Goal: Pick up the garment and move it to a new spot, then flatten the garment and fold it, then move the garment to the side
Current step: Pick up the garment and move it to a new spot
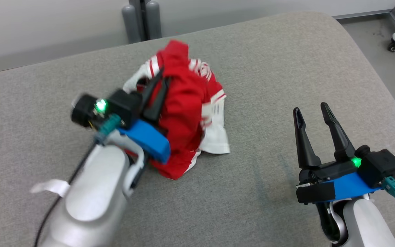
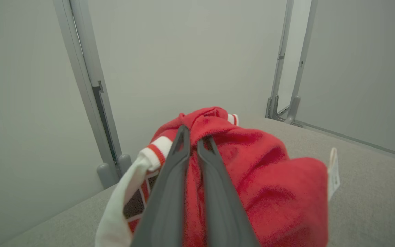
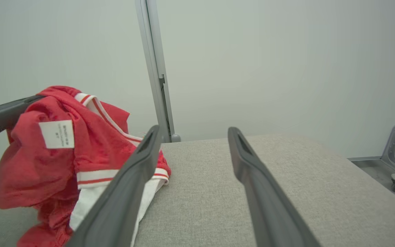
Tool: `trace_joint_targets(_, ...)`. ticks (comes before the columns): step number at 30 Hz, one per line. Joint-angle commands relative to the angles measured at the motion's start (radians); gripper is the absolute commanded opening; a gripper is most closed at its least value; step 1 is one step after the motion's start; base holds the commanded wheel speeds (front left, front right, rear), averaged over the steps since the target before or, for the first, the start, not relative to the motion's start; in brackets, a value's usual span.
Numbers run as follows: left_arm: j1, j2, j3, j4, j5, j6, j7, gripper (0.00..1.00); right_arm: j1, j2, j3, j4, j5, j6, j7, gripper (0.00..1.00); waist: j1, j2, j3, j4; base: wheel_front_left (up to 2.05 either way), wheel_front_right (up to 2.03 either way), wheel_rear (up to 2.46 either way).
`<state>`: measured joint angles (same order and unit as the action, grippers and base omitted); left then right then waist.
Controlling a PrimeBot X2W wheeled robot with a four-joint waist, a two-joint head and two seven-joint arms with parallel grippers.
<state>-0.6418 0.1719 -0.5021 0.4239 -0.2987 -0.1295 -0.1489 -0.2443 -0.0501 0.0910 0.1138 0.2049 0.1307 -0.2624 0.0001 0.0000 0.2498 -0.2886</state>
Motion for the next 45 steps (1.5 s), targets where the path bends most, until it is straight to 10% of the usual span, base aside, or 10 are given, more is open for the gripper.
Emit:
trace_joint_targets(1, 0.023, -0.010, -0.012, 0.017, -0.003, 0.001, -0.009, 0.00, -0.003, -0.001, -0.002, 0.001, -0.002, 0.000, -0.003, 1.00, -0.0001, 0.0000, 0.003, 0.007, 0.00, 0.00, 0.00)
trace_joint_targets(5, 0.086, -0.042, -0.060, 0.114, -0.013, 0.001, -0.041, 0.00, -0.001, 0.000, -0.009, 0.010, -0.012, 0.000, -0.003, 1.00, -0.0001, 0.0000, 0.001, 0.028, 0.00, 0.00, 0.00)
trace_joint_targets(6, 0.089, -0.048, -0.070, 0.129, -0.010, 0.000, -0.053, 0.35, -0.002, -0.001, -0.009, 0.012, -0.014, 0.000, -0.004, 1.00, -0.0001, 0.0000, -0.001, 0.035, 0.00, 0.00, 0.00)
trace_joint_targets(7, 0.091, -0.057, -0.075, 0.142, -0.010, 0.002, -0.064, 1.00, -0.003, -0.001, -0.012, 0.015, -0.016, 0.000, -0.003, 1.00, -0.0001, 0.0000, -0.004, 0.042, 0.00, 0.00, 0.00)
trace_joint_targets(16, 0.075, -0.082, -0.043, 0.050, 0.000, 0.036, -0.116, 1.00, 0.022, -0.001, -0.019, 0.032, -0.035, 0.000, -0.004, 1.00, -0.0001, 0.0000, -0.063, 0.132, 0.00, 0.00, 0.00)
trace_joint_targets(32, 0.325, 0.007, 0.309, -0.181, 0.028, 0.147, -0.117, 1.00, 0.051, -0.001, -0.069, 0.043, -0.079, 0.000, -0.004, 1.00, -0.0001, 0.0000, -0.143, 0.279, 0.00, 0.00, 0.00)
trace_joint_targets(45, 0.531, -0.018, 0.469, -0.206, 0.085, 0.140, -0.117, 1.00, 0.094, -0.001, -0.108, 0.062, -0.094, 0.000, -0.004, 1.00, -0.0001, 0.0000, -0.174, 0.341, 0.00, 0.00, 0.00)
